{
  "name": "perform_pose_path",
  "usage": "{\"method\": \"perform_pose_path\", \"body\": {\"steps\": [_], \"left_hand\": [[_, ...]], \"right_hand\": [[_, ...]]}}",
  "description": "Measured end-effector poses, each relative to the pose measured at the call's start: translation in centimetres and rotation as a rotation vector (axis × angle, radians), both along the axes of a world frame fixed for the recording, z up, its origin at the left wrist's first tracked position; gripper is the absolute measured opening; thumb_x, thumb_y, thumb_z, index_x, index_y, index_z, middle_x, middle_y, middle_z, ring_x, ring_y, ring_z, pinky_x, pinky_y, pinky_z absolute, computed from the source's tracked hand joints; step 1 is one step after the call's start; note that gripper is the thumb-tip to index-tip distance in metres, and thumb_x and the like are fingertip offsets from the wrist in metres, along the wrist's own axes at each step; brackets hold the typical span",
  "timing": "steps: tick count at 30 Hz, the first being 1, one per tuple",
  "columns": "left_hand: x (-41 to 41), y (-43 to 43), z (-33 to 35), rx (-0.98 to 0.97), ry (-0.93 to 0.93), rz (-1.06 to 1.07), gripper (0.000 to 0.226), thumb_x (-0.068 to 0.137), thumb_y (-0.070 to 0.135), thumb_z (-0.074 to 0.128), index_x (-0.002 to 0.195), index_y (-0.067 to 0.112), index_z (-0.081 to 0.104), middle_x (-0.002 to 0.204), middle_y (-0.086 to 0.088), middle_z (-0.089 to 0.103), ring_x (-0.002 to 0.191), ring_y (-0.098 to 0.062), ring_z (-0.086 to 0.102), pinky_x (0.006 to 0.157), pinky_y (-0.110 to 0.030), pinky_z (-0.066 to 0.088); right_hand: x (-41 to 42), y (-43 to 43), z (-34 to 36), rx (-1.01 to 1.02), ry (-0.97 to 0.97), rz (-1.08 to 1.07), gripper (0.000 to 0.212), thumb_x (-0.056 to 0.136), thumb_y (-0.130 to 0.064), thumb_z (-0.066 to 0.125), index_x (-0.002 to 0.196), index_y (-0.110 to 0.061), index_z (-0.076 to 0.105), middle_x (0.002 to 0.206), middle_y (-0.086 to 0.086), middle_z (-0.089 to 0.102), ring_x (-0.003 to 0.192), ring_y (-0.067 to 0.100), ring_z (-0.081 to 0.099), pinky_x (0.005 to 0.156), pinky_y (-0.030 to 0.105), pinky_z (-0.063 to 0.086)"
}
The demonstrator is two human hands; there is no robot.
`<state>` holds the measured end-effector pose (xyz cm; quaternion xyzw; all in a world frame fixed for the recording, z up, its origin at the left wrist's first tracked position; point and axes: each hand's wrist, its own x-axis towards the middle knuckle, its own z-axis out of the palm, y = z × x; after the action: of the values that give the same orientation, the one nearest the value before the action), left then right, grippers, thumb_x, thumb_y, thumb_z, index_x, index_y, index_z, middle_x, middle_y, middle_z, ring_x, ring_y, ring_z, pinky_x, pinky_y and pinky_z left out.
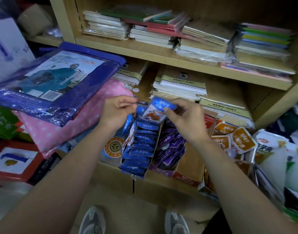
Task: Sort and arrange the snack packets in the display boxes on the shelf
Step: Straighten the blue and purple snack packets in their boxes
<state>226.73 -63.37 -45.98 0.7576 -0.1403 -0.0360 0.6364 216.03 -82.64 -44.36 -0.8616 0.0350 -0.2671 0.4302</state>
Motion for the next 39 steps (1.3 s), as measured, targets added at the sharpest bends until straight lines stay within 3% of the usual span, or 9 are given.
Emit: {"method": "perform_pose_path", "body": {"steps": [7,12,15,21,24,28,33,36,39], "left_hand": [[-1.0,1.8,1.8,0.161,-0.079,-0.007,0.022,0.082,0.013,0.081,0.104,0.014,0.076,0.099,0.005,0.077,0.092,-0.005,0.072,0.085,-0.022,0.056],[-2.8,3.5,1.1,0.496,-0.063,-0.037,0.013,0.075,0.023,0.088,0.078,0.022,0.075,0.075,0.009,0.074,0.066,-0.006,0.071,0.072,-0.039,0.062],[-2.8,3.9,0.8,0.491,-0.142,0.028,0.008,0.081,0.017,0.083,0.085,0.012,0.080,0.076,0.000,0.076,0.062,-0.008,0.070,0.071,-0.042,0.063],[-2.5,4.9,1.1,0.351,-0.243,0.166,0.005,0.086,0.022,0.077,0.083,0.024,0.074,0.072,0.005,0.075,0.063,-0.017,0.072,0.065,-0.045,0.062],[-2.4,5.4,1.3,0.277,-0.309,0.200,0.006,0.090,0.027,0.071,0.085,0.023,0.072,0.073,0.007,0.074,0.063,-0.017,0.072,0.061,-0.043,0.062],[-3.2,5.6,2.7,0.162,-0.502,0.306,0.007,0.092,0.031,0.068,0.095,0.026,0.073,0.078,0.012,0.073,0.070,-0.011,0.072,0.067,-0.043,0.061],[-4.8,4.9,4.0,0.073,-0.588,0.083,0.010,0.093,0.022,0.071,0.102,0.021,0.076,0.081,0.008,0.075,0.072,-0.012,0.071,0.063,-0.042,0.059],[-5.6,3.8,4.3,0.073,-0.595,-0.021,0.015,0.091,0.016,0.073,0.104,0.010,0.078,0.085,0.002,0.076,0.072,-0.014,0.071,0.066,-0.038,0.058],[-5.7,3.2,4.4,0.076,-0.502,-0.085,0.028,0.086,0.016,0.079,0.113,0.016,0.074,0.097,0.006,0.076,0.080,-0.008,0.073,0.073,-0.023,0.058]], "right_hand": [[1.1,1.1,-0.6,-0.159,0.018,-0.009,0.030,0.091,-0.020,0.073,0.120,-0.019,0.071,0.084,-0.009,0.069,0.077,0.006,0.066,0.074,0.031,0.060],[0.5,1.6,-0.4,-0.148,-0.031,0.000,0.026,0.095,-0.017,0.067,0.121,-0.020,0.072,0.100,-0.011,0.074,0.084,0.009,0.072,0.075,0.029,0.061],[0.8,1.6,-0.9,-0.242,-0.013,0.010,0.022,0.093,-0.015,0.070,0.114,-0.018,0.075,0.101,-0.004,0.076,0.086,0.008,0.071,0.080,0.030,0.060],[1.3,1.7,-1.2,-0.348,0.148,0.026,0.014,0.089,-0.012,0.074,0.101,-0.016,0.080,0.092,-0.001,0.075,0.079,0.008,0.064,0.084,0.029,0.058],[0.9,1.9,-0.9,-0.284,0.144,0.005,0.011,0.089,-0.017,0.074,0.099,-0.017,0.080,0.086,-0.006,0.074,0.077,0.004,0.065,0.079,0.025,0.058],[0.0,2.4,0.1,-0.013,0.054,0.001,0.018,0.088,-0.019,0.077,0.105,-0.018,0.076,0.087,-0.010,0.071,0.079,0.004,0.064,0.070,0.016,0.052],[-0.6,3.0,1.4,0.023,-0.042,0.134,0.043,0.085,-0.026,0.079,0.126,-0.027,0.066,0.115,-0.011,0.066,0.103,0.009,0.058,0.079,0.024,0.051],[-1.1,3.5,1.8,-0.088,-0.066,0.198,0.035,0.085,-0.026,0.078,0.119,-0.029,0.069,0.100,-0.016,0.066,0.095,0.011,0.052,0.076,0.021,0.041],[-1.0,3.6,1.3,0.003,-0.025,0.237,0.015,0.088,-0.021,0.076,0.104,-0.022,0.075,0.090,-0.008,0.072,0.084,0.017,0.065,0.068,0.036,0.053]]}}
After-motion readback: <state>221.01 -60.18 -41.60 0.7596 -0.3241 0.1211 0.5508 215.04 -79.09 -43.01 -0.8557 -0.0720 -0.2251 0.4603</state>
